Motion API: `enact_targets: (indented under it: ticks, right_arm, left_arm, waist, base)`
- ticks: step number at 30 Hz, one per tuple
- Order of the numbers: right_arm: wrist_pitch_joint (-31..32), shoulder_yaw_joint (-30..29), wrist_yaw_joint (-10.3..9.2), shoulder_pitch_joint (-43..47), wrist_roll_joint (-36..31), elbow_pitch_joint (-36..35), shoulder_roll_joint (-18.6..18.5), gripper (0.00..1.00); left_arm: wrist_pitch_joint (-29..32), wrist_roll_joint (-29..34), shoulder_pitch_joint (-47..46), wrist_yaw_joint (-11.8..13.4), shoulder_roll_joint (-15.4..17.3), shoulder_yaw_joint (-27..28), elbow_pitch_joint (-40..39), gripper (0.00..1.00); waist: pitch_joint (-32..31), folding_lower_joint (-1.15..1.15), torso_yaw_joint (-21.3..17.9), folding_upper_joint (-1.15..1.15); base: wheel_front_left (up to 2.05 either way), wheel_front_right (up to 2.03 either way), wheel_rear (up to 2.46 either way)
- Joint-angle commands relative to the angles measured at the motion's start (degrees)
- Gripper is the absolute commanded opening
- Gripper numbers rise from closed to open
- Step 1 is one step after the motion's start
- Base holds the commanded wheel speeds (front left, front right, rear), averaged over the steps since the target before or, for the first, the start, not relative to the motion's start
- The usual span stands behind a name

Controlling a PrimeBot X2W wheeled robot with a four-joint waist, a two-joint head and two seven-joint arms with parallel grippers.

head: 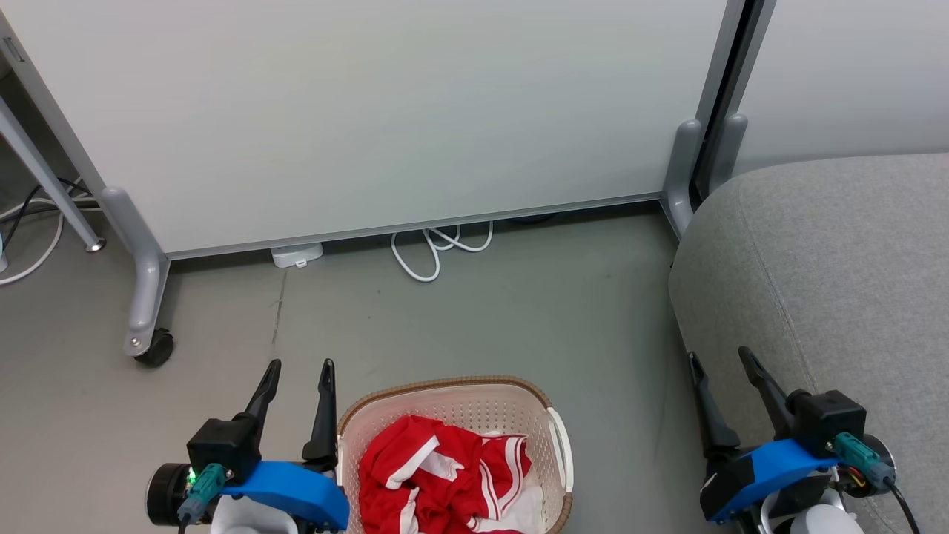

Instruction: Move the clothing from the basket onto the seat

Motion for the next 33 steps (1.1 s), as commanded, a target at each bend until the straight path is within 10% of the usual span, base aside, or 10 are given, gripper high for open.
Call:
enact_targets:
  ticks: [1,33]
  right_arm:
    - [-0.64,0.15,0.10,-0.75,-1.28,-0.05,-0.34,1.00]
    - [-2.45,1.05,0.08,-1.21,-6.70,0.40,-0.36,1.00]
  left_arm:
    - [-0.44,1.07,-0.95,-0.19,0.07,0.21,0.00,1.00]
    - [-2.13,7.67,-0.70,-0.95,-0.46,0.89,0.25,1.00]
  waist:
    - [0.00,0.00,-0.01,0.00]
    - [1.11,0.00,-0.26,0.00]
  base:
    - [0.00,0.00,0.00]
    - [0.00,0.00,0.00]
